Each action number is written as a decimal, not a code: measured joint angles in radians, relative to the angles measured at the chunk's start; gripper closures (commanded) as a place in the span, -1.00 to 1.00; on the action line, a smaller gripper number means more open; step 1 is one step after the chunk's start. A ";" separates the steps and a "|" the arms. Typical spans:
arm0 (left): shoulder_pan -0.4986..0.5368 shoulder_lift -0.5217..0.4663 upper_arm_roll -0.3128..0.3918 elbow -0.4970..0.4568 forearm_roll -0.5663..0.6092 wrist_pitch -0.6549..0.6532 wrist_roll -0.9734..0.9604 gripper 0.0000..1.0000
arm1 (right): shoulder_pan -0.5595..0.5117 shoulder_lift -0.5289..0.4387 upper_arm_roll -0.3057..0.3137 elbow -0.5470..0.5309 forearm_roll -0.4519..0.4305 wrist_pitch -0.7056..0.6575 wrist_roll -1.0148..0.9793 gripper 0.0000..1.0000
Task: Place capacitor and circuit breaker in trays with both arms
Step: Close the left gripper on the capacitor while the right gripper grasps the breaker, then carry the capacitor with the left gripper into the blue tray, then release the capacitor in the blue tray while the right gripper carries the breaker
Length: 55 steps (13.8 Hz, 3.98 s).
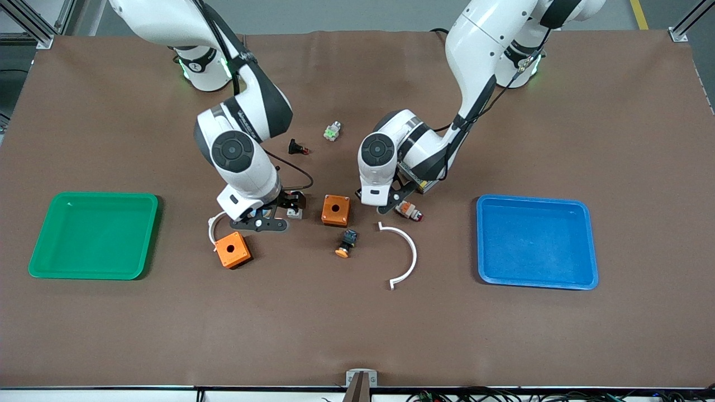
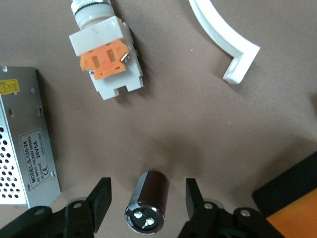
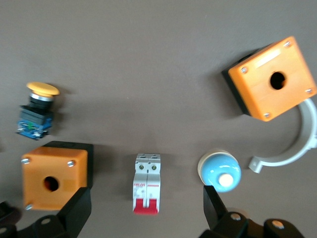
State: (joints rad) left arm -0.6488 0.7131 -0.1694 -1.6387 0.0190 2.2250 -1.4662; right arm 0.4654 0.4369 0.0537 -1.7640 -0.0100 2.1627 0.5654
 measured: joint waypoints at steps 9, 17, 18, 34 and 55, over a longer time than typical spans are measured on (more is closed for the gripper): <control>-0.017 0.000 -0.012 -0.012 0.000 0.001 -0.047 0.06 | 0.024 0.026 0.002 -0.120 0.051 0.080 0.003 -1.00; -0.003 -0.005 -0.007 -0.006 0.000 0.010 -0.047 1.00 | 0.054 0.066 -0.003 -0.120 0.053 0.146 0.008 -0.97; 0.006 -0.014 -0.004 -0.001 0.000 0.009 -0.047 1.00 | 0.054 0.066 -0.004 -0.120 0.053 0.146 0.008 -0.82; 0.615 -0.186 0.013 -0.014 0.167 -0.189 0.646 0.99 | 0.051 0.069 -0.010 -0.118 0.053 0.138 0.008 0.69; 0.900 -0.117 -0.052 -0.052 0.101 0.026 1.041 -1.00 | -0.652 -0.087 -0.052 0.384 -0.027 -0.685 -0.641 0.75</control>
State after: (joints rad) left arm 0.2516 0.5965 -0.2213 -1.6905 0.1196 2.2507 -0.4253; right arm -0.1862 0.3499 0.0017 -1.3800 -0.0366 1.4778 -0.0752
